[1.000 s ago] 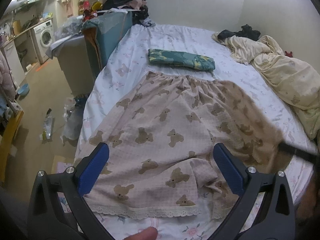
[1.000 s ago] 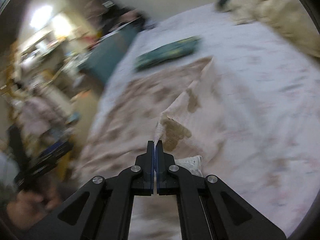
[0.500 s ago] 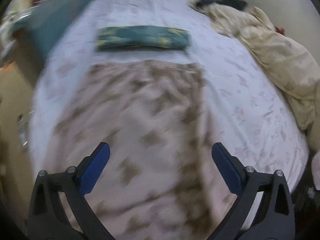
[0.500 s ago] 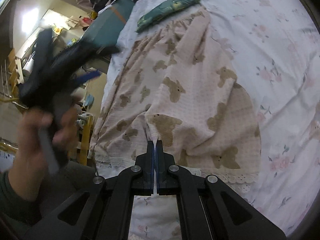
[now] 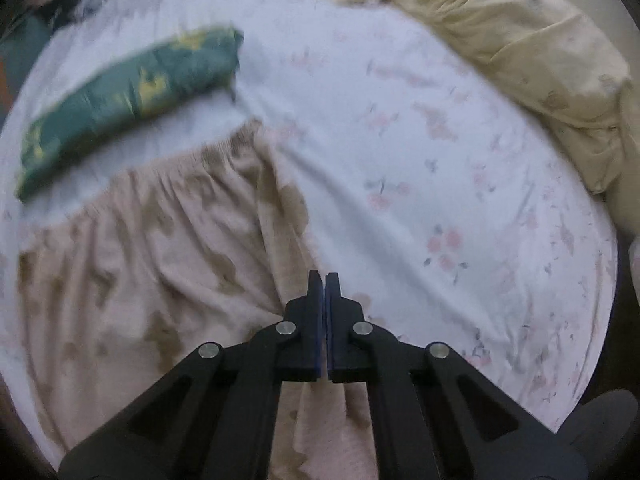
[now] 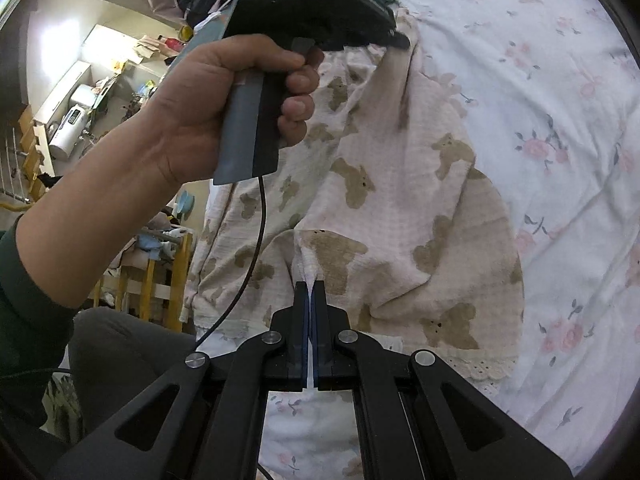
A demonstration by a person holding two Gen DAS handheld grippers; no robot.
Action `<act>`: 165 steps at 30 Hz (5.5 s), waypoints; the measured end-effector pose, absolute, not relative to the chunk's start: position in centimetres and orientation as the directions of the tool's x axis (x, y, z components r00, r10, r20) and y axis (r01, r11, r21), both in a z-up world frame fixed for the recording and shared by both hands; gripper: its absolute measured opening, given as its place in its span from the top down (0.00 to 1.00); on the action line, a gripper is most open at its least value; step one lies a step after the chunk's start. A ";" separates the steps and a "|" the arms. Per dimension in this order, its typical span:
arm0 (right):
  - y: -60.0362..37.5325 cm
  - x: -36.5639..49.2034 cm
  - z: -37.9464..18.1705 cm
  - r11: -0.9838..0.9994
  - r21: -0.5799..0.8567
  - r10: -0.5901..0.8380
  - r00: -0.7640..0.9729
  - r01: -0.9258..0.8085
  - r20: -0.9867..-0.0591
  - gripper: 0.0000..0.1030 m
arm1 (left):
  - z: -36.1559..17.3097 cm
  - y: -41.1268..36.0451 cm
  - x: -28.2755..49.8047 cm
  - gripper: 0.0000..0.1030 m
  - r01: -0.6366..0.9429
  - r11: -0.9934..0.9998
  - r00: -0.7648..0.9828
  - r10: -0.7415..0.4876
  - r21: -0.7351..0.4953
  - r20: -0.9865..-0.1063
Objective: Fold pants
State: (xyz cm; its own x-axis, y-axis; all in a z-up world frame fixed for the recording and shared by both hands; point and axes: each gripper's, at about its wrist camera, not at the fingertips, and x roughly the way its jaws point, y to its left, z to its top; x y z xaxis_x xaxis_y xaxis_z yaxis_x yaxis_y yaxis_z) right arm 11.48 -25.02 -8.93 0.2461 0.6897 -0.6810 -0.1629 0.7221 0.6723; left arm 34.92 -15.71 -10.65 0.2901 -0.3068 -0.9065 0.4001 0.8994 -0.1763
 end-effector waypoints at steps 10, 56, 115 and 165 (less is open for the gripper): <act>-18.6 11.8 -5.0 0.662 0.662 0.742 0.186 -0.351 -0.644 1.00 | -3.4 -3.0 35.4 1.00 0.277 0.949 0.439 -0.264 -0.150 -0.859; -10.3 12.5 -9.8 0.737 0.607 0.663 0.140 -0.298 -0.736 0.42 | -14.8 17.0 13.9 0.23 0.159 0.979 -0.110 -0.115 -0.131 -0.987; -28.7 6.5 26.4 0.641 0.608 0.733 0.608 -0.469 -0.304 0.97 | 28.7 5.6 4.0 0.98 0.211 0.904 0.755 -0.393 -0.372 -0.525; -29.0 6.8 -15.9 0.864 0.473 0.477 0.023 0.170 -0.879 0.33 | -11.8 5.1 5.8 0.97 -0.126 0.956 0.184 -0.239 -0.265 -0.953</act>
State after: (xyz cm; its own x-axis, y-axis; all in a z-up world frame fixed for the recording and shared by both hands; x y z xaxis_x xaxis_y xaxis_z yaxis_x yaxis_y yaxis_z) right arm 6.81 -29.03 -15.88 0.0229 0.4766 -0.8788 0.1695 0.8645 0.4732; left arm 5.77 5.10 -11.84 0.1844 -0.2395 -0.9532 -0.1257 0.9561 -0.2645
